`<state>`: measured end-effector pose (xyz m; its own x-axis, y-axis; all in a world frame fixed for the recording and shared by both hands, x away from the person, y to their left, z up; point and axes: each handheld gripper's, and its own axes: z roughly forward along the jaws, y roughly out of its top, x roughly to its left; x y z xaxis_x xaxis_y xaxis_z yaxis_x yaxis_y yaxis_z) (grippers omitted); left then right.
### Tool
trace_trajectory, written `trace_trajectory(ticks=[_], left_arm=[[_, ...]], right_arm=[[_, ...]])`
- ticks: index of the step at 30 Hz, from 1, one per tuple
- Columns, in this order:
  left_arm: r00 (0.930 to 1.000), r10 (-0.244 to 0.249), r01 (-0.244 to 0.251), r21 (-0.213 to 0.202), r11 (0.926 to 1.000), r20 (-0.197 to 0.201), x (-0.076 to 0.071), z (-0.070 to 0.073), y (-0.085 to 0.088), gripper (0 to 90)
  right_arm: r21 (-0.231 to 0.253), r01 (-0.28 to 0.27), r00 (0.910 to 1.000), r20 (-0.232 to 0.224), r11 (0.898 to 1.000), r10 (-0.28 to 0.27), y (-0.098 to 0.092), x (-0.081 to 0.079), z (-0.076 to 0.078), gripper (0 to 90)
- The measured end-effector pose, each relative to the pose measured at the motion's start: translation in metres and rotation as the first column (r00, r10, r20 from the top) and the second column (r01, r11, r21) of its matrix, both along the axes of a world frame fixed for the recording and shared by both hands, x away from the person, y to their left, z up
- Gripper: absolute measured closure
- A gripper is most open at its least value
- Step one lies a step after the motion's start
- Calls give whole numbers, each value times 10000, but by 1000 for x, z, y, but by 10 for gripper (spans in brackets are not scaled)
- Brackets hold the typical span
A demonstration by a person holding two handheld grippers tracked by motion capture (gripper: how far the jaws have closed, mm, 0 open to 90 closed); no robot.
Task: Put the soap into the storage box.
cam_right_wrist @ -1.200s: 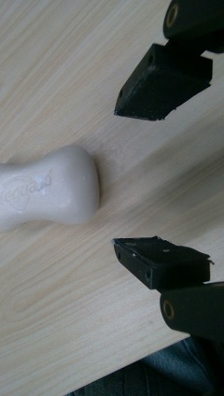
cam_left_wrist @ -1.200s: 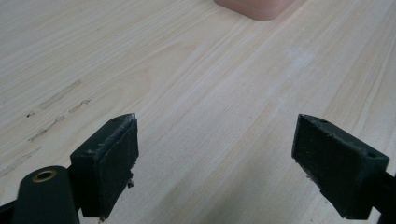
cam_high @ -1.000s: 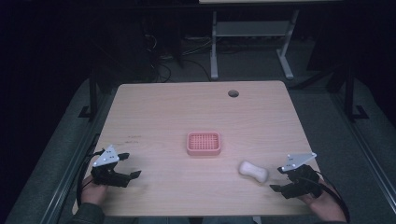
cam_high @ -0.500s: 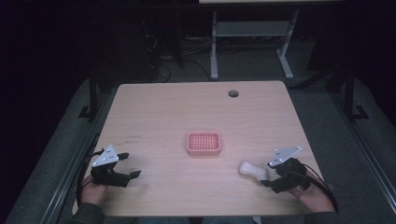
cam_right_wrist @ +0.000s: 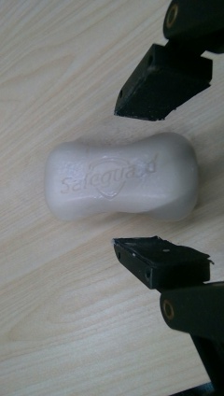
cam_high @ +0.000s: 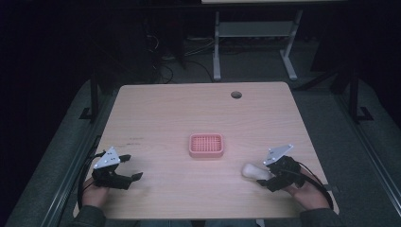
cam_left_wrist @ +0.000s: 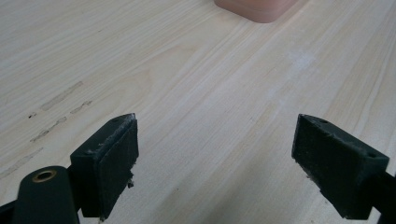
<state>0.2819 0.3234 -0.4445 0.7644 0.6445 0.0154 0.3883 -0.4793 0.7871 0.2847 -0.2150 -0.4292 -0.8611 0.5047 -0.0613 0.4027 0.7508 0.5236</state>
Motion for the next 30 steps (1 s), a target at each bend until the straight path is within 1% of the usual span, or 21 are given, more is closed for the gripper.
trace_trajectory(ticks=[6,8,9,14,16,19,22,24,26,30], left_arm=[[10000,5,-5,-22,10000,1,0,0,0,139],[10000,7,-7,-32,10000,-2,0,0,0,139],[10000,4,-4,-29,10000,0,0,0,0,139],[10000,10,-10,-30,10000,5,0,0,0,139],[10000,-1,2,-26,10000,9,1,0,0,139],[10000,-8,8,-12,10000,3,1,0,0,139],[10000,-18,18,-16,10000,5,1,0,0,139],[10000,-19,19,-17,10000,15,1,0,0,139],[10000,-4,4,-49,10000,9,1,0,-1,139],[10000,-11,11,-49,10000,15,1,0,-1,139]], right_arm=[[-96,-65,9999,-81,9999,64,8,4,-1,299],[-139,-132,9999,-41,9998,132,8,6,-2,299],[-145,-97,9999,-119,9998,95,10,6,-2,300],[-192,-164,9996,-253,9997,159,14,11,-6,307],[-228,-211,9995,-232,9995,205,15,13,-6,311],[-280,-219,9991,-358,9994,209,17,15,-9,316],[-329,-237,9987,-456,9992,222,18,16,-12,339],[-407,-283,9987,-425,9988,266,18,17,-14,356],[-371,-258,9984,-513,9990,239,18,16,-15,368],[-423,-270,9983,-532,9987,248,19,16,-17,386]])
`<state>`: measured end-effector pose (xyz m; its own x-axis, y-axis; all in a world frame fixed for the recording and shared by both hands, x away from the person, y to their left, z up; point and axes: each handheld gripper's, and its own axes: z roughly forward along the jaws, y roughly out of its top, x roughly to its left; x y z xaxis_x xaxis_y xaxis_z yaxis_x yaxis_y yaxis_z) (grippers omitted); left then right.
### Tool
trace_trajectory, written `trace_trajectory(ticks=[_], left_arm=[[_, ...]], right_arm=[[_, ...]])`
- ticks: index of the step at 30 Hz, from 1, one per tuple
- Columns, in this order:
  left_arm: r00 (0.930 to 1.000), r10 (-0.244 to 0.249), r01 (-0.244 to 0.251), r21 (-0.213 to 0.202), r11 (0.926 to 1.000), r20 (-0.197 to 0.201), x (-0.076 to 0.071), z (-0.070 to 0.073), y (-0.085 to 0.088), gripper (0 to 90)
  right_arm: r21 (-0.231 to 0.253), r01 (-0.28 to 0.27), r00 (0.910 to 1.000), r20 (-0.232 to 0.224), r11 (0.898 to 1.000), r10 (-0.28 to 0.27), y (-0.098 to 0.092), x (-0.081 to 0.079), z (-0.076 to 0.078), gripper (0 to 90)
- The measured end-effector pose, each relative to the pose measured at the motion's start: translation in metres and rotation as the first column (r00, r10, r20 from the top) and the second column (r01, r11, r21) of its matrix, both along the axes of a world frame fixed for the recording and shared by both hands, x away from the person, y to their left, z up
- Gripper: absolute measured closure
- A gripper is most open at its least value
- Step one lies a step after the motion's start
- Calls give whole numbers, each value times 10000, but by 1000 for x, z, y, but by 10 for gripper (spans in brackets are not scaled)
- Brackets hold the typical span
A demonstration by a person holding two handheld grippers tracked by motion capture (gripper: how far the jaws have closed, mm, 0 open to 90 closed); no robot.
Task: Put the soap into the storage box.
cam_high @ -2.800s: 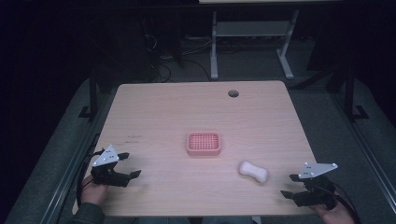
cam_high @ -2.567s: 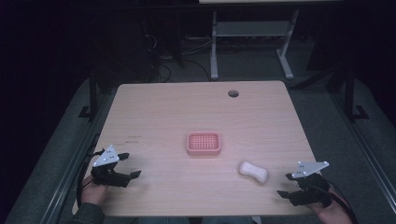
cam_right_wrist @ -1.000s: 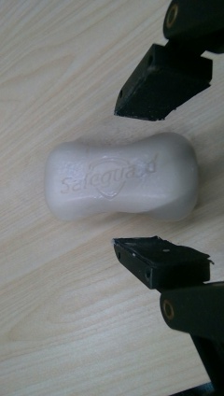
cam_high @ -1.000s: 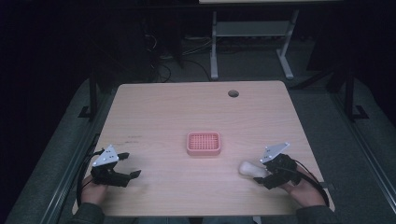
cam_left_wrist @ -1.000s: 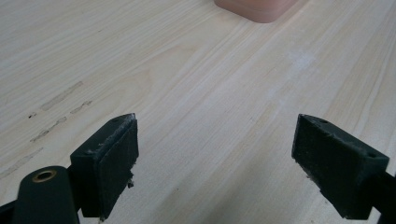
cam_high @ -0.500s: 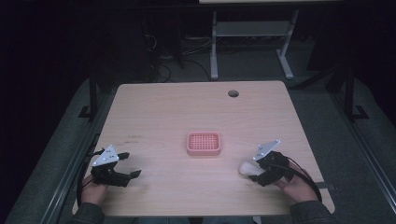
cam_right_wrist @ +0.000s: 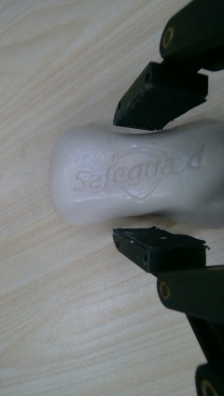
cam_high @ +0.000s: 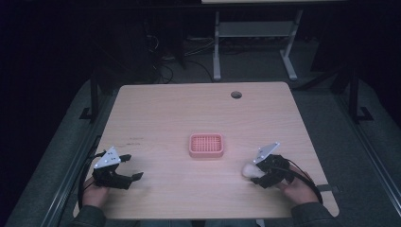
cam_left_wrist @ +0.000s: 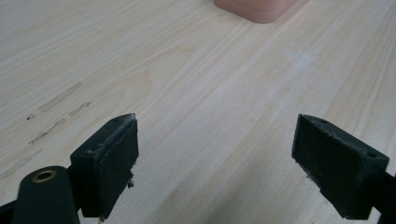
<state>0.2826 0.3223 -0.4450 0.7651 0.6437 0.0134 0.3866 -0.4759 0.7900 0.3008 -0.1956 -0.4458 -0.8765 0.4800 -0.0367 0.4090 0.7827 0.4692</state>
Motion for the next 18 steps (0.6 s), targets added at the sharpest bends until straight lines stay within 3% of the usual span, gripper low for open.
trace_trajectory(ticks=[11,18], left_arm=[[10000,-16,16,5,10000,44,0,0,0,139],[10000,-3,3,15,10000,28,0,1,0,139]], right_arm=[[-181,65,10000,40,9998,-65,1,1,-4,457],[262,273,9994,-207,9993,-268,-4,3,-6,457]])
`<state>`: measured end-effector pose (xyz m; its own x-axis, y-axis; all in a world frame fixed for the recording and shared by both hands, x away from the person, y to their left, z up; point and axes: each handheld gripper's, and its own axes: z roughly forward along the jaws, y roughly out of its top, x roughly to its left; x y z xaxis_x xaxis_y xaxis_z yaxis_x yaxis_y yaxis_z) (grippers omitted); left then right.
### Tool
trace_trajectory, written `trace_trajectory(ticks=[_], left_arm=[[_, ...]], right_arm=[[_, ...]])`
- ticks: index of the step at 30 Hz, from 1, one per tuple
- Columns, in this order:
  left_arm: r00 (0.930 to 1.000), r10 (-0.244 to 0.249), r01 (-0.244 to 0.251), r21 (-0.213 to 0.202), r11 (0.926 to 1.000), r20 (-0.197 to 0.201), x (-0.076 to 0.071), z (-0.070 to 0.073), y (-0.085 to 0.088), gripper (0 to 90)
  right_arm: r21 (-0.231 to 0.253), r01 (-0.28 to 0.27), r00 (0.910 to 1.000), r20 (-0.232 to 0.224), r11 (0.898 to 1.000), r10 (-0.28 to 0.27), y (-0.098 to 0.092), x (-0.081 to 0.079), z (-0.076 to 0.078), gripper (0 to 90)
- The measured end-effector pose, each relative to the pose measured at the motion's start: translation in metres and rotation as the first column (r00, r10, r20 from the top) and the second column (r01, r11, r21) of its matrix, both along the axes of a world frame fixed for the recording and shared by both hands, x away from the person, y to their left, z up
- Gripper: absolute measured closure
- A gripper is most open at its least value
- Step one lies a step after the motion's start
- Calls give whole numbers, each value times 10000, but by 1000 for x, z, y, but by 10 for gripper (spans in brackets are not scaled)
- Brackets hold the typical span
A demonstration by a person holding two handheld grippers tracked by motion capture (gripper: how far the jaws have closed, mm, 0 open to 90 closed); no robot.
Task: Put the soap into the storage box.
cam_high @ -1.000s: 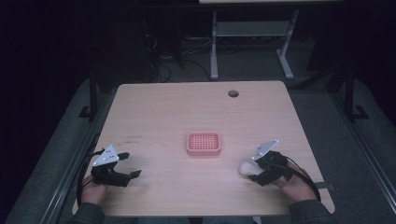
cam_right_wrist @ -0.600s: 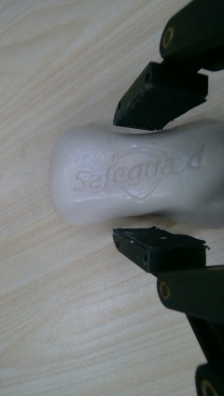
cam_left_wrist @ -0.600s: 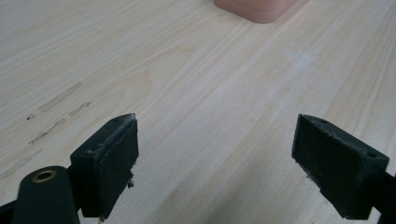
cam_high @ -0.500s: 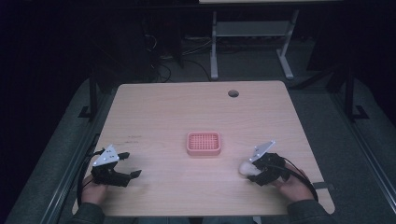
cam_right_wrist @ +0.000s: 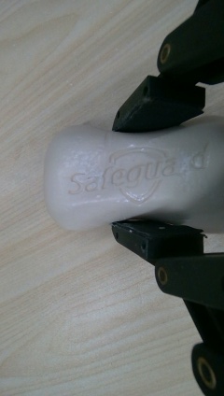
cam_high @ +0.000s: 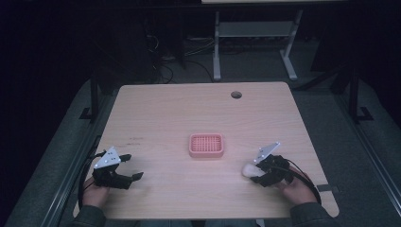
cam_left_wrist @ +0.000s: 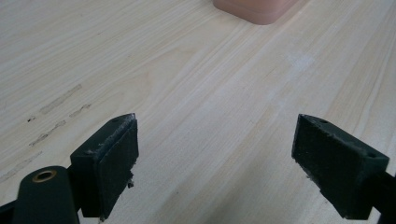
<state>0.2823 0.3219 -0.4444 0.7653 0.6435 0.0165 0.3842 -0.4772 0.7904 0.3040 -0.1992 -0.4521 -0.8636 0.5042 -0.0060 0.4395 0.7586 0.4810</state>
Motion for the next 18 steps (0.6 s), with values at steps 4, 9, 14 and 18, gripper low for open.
trace_trajectory(ticks=[4,9,14,18], left_arm=[[10000,-14,14,25,10000,-8,0,0,0,139],[10000,-17,17,37,10000,-2,0,0,0,139],[10000,-47,47,56,10000,41,0,0,0,139],[10000,-26,26,33,10000,58,0,1,0,139]], right_arm=[[142,6,10000,-43,9999,-5,-1,1,-1,463],[116,-18,10000,-13,9999,19,-2,1,-1,467],[88,-65,10000,37,9999,65,-1,0,0,474],[106,4,10000,-10,9999,-4,-2,-1,0,476]])
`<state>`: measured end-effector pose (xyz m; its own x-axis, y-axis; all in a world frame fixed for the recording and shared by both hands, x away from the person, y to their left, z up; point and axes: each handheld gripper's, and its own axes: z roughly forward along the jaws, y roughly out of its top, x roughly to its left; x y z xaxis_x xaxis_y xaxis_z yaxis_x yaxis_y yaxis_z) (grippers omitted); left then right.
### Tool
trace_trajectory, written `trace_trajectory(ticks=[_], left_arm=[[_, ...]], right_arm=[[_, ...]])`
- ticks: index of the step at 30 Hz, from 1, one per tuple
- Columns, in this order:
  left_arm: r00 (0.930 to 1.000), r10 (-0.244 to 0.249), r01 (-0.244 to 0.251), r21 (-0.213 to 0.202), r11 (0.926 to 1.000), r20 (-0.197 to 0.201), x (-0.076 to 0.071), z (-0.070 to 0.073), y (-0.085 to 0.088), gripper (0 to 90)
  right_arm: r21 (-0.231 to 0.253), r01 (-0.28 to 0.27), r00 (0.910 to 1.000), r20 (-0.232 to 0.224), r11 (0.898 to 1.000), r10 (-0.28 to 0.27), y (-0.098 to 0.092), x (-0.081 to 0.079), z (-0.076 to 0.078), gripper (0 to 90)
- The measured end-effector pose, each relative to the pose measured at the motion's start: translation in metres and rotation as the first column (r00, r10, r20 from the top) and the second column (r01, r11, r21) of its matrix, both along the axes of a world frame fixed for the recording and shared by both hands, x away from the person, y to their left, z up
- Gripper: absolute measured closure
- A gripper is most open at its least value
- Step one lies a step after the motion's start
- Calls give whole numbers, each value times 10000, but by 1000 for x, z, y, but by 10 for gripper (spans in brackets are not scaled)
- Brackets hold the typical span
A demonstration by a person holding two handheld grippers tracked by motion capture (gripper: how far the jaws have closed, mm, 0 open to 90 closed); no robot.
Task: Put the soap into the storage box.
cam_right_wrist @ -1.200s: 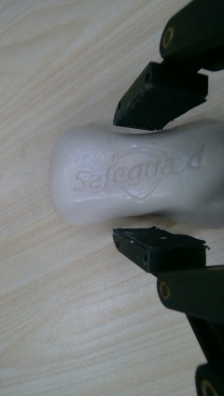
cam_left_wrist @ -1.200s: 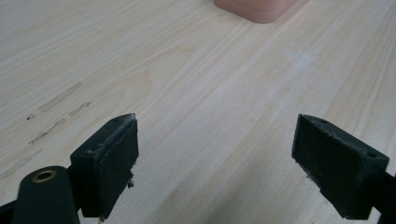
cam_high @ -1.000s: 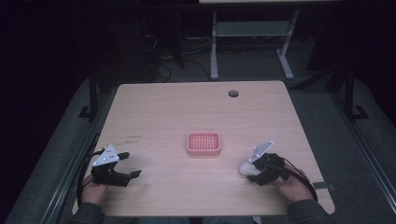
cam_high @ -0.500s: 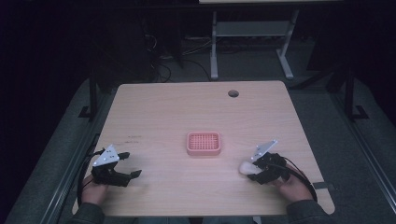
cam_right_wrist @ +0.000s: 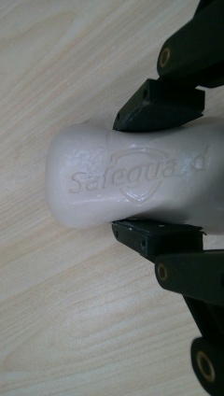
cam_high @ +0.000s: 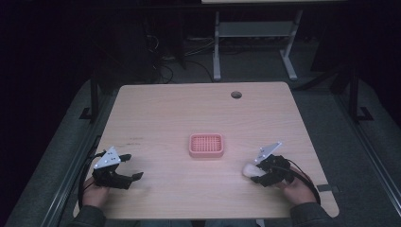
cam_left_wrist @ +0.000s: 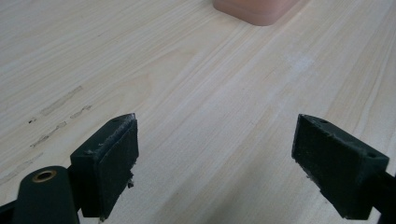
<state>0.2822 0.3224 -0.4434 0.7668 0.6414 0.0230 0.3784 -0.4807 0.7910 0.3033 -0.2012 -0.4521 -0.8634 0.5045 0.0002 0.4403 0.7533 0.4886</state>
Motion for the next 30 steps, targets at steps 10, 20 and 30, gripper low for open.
trace_trajectory(ticks=[10,20,30], left_arm=[[10000,5,-5,9,10000,-2,0,0,0,139],[10000,19,-19,-19,10000,-6,0,0,0,139],[10000,21,-21,-47,10000,-22,0,0,0,139]], right_arm=[[314,106,9999,95,9994,-109,0,-4,10,478],[75,-91,9996,253,9999,89,2,-4,15,478],[-31,-343,9991,256,9994,343,9,1,20,479]])
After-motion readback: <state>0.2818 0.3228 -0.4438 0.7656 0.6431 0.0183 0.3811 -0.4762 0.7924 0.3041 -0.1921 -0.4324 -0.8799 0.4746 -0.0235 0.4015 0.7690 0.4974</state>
